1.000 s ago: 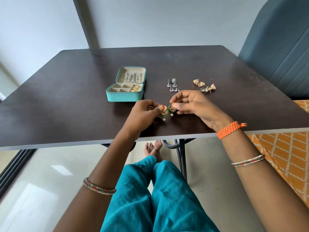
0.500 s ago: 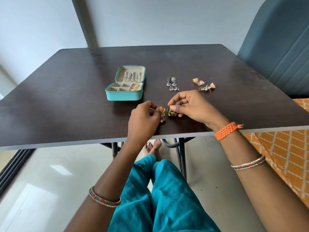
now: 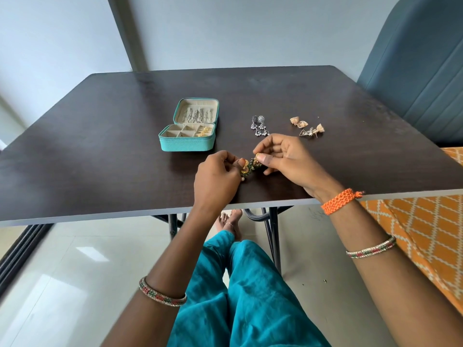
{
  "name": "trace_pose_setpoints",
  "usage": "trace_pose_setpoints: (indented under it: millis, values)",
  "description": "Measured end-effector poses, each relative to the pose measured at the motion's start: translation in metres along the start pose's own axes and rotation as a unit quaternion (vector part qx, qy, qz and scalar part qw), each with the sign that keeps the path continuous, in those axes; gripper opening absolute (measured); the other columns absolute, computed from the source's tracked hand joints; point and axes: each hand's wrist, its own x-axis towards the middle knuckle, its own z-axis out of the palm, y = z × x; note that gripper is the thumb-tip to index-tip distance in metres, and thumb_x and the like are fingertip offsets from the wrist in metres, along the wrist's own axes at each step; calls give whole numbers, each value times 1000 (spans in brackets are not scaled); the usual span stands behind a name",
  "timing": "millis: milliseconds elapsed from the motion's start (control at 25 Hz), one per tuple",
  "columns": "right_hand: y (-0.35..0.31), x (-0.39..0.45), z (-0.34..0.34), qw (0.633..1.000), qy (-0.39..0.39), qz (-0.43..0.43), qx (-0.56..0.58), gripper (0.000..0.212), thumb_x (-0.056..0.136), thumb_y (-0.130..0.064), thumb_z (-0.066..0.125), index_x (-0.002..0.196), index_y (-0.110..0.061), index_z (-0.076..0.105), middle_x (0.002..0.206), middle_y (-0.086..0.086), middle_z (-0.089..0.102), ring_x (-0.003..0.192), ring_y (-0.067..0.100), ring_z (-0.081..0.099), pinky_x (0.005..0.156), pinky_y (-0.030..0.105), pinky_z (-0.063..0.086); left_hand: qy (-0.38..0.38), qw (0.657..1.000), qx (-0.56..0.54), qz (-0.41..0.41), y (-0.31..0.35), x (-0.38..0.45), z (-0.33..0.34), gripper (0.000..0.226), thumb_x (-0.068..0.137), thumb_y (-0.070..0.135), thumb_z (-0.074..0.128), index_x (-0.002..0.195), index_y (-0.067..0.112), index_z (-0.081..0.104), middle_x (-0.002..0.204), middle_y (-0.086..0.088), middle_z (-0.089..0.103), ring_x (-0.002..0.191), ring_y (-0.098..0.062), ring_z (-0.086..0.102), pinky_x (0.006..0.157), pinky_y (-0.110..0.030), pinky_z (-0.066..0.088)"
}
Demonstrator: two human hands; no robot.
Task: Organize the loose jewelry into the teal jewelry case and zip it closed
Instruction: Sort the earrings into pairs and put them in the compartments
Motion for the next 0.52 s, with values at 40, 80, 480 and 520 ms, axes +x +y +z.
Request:
trace_pose_setpoints:
  millis: [40, 80, 480, 520]
  values:
    - [0, 0, 0, 1000, -2, -2, 16, 17, 89, 5, 56, 84, -11, 58, 80, 8, 59, 61, 4, 58, 52, 18, 52, -1, 1000, 0, 4, -1, 0, 0, 16, 89, 31, 61, 81, 19, 65, 65, 6, 62, 62, -14, 50, 59, -26, 35]
    - [0, 0, 0, 1000, -3, -3, 26, 18, 89, 5, 56, 84, -11, 58, 80, 9, 58, 60, 8, 59, 51, 20, 53, 0, 1000, 1, 7, -1, 0, 1, 15, 89, 31, 61, 81, 19, 65, 66, 5, 63, 62, -14, 50, 59, -27, 36]
    - [12, 0, 9, 989, 35, -57, -129, 24, 82, -6, 69, 77, -30, 65, 66, -3, 63, 56, 8, 51, 46, 16, 42, 69, 996, 41, 29, 4, -11, 4, 13, 88, 30, 61, 81, 19, 64, 63, 8, 58, 68, -18, 58, 57, -28, 36]
    - [12, 1, 10, 989, 40, -58, -133, 25, 82, -7, 69, 76, -31, 65, 65, -6, 63, 55, 5, 50, 48, 15, 42, 74, 995, 54, 27, 5, -12, 5, 12, 88, 30, 61, 81, 20, 64, 64, 8, 57, 70, -18, 57, 58, -27, 34]
